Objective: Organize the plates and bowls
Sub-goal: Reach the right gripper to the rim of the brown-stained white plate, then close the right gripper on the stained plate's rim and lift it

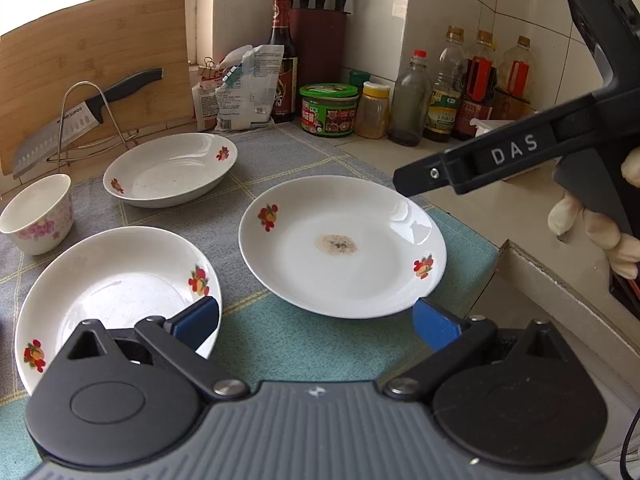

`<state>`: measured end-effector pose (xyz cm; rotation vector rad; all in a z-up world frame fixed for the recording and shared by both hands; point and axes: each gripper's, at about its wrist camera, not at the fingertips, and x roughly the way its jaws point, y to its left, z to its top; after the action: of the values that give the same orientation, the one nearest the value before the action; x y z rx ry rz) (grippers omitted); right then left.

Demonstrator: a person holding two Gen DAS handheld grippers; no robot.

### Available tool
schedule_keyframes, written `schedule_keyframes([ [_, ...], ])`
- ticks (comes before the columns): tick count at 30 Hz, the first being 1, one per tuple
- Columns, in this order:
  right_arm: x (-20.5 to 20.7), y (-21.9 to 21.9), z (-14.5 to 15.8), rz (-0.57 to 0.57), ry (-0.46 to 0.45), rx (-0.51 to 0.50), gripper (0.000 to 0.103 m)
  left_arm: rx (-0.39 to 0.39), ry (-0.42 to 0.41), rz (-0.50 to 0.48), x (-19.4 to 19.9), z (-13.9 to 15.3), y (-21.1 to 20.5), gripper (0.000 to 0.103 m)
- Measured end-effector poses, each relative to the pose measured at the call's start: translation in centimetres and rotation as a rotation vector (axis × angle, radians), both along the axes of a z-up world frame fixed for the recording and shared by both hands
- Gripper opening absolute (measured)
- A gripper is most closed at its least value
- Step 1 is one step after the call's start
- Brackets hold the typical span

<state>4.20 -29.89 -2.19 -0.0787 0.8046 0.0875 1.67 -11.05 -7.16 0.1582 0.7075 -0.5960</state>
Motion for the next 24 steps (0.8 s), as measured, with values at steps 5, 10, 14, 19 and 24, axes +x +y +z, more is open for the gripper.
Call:
schedule_keyframes([
  [5, 1.3, -1.4, -1.4, 0.036, 0.035, 0.038, 0.103, 0.033, 0.02, -0.007, 0.0, -1.6, -1.9, 0.102],
  [10, 2.5, -2.1, -2.7, 0.086, 0.069, 0.056, 0.103, 0.043, 0.033, 0.01, 0.4, -3.1, -3.1, 0.102],
  [14, 3.4, -2.5, -3.7, 0.122, 0.101, 0.066, 0.103, 0.06, 0.026, 0.026, 0.6, -4.0, -3.9, 0.102],
  [19, 4.6, -3.3, -4.5, 0.164, 0.124, 0.092, 0.103, 0.065, 0.027, 0.05, 1.5, -4.7, -4.5, 0.102],
  [24, 6.1, -3.8, -5.3, 0.21, 0.148, 0.106, 0.103, 0.084, 0.011, 0.05, 1.9, -5.2, -4.9, 0.102],
])
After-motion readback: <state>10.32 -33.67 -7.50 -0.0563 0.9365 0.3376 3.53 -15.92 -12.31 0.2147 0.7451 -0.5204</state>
